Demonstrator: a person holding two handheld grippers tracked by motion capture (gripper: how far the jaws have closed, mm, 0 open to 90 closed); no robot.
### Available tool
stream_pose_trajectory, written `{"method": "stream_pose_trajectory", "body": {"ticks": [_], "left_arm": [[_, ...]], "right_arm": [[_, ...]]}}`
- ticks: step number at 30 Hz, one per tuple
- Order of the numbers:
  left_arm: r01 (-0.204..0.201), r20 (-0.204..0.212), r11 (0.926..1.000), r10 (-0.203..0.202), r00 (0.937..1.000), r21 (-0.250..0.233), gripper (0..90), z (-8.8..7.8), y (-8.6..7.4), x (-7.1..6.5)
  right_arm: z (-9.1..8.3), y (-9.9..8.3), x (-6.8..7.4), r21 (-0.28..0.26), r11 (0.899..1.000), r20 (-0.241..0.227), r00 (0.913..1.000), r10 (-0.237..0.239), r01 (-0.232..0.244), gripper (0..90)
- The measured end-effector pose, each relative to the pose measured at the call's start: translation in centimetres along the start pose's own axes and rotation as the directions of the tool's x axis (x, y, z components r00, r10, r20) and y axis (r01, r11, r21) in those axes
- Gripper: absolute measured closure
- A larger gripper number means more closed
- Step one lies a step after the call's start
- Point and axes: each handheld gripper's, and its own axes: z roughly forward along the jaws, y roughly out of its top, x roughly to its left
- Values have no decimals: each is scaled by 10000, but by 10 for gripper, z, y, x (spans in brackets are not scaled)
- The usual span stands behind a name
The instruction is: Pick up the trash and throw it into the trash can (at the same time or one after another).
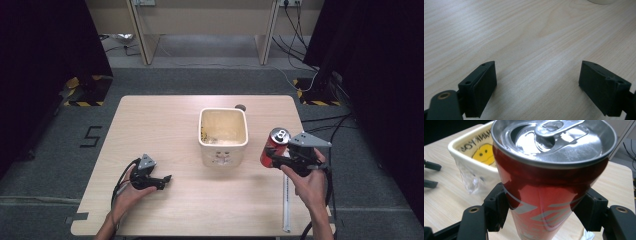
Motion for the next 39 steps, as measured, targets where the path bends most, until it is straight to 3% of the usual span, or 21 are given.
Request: {"method": "stream_pose_trajectory", "body": {"ticks": [8,15,28,39], "left_arm": [[6,3,10000,-6,10000,0,139,0,0,0],[-16,9,10000,16,10000,32,139,0,0,0],[-15,7,10000,15,10000,27,139,0,0,0],[-12,27,10000,12,10000,42,140,0,0,0]], "right_arm": [[-6,37,-1,-209,9997,-207,9997,-165,160,342],[0,64,3,-365,9991,-562,9982,-224,204,342],[21,95,19,-531,9977,-1113,9927,-475,418,342],[51,107,36,-429,9971,-1574,9852,-685,625,342]]}}
